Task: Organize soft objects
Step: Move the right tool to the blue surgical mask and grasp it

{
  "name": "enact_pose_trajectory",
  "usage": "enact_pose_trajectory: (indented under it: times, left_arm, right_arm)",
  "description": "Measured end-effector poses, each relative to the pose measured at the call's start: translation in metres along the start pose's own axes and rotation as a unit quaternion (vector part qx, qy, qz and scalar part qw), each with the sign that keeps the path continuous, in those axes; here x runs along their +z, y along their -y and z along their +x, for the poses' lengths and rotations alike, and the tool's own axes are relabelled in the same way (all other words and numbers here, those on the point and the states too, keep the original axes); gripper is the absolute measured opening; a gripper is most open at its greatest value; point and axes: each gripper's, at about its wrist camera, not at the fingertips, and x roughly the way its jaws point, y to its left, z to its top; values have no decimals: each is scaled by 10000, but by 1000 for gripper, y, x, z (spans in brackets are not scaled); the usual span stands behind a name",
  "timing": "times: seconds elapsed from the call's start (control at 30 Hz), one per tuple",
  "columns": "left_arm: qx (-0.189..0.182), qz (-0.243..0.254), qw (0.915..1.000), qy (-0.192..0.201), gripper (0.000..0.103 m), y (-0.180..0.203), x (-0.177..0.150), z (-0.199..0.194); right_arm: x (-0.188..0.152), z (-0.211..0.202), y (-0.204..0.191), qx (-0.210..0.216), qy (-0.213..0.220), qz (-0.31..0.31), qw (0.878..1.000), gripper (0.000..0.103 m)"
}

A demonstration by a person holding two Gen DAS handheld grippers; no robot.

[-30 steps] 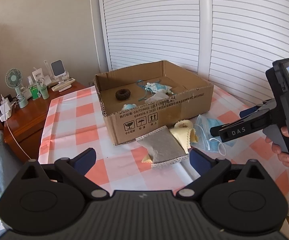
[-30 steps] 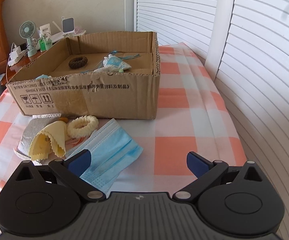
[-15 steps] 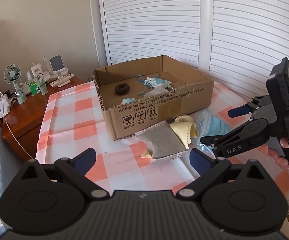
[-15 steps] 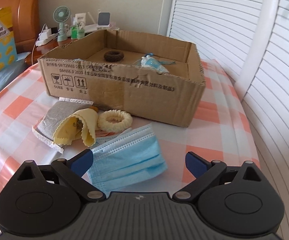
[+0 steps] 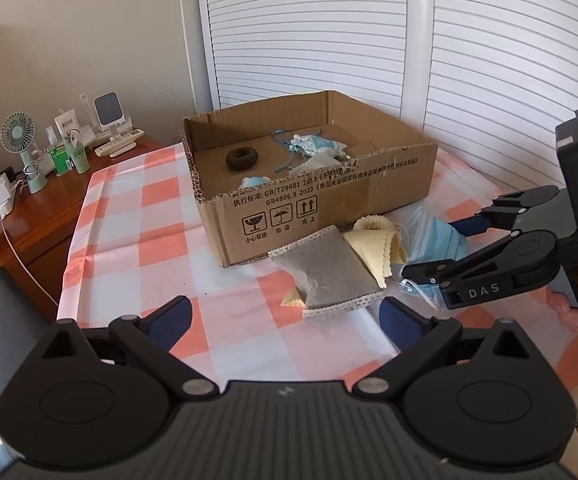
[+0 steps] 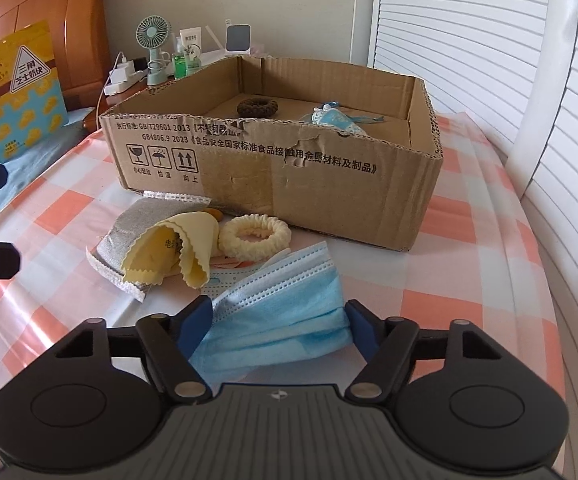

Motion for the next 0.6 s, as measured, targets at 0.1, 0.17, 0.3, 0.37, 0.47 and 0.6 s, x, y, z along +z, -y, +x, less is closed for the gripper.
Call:
enact_pose_trajectory:
  times: [0.1, 0.17, 0.3, 0.37, 0.47, 0.6]
  left_arm:
    - [-24, 28, 10000, -50, 100, 1, 1, 6]
    - [-42, 70, 9999, -85, 100, 2, 1, 9]
    - [-77, 187, 9997, -126, 100, 5, 2, 18]
    - [-104, 241, 9996, -137, 100, 6, 2, 22]
    - [-178, 314, 9992, -167, 100, 9, 4, 30]
    - [-329, 353, 9986, -209, 100, 12, 7, 47]
  right_arm:
    - [-4, -5, -1, -44, 24, 13, 10000, 64]
    - [-6, -10, -1, -68, 55, 68, 9999, 55]
    - [-13, -19, -3, -183, 107, 188, 9996, 43]
    - [-17, -23, -5, -228, 146, 286, 9992, 40]
    - [-24, -28, -7, -326, 203, 477, 9981, 39]
    - [-34, -35, -4, -352, 294, 817, 9956, 39]
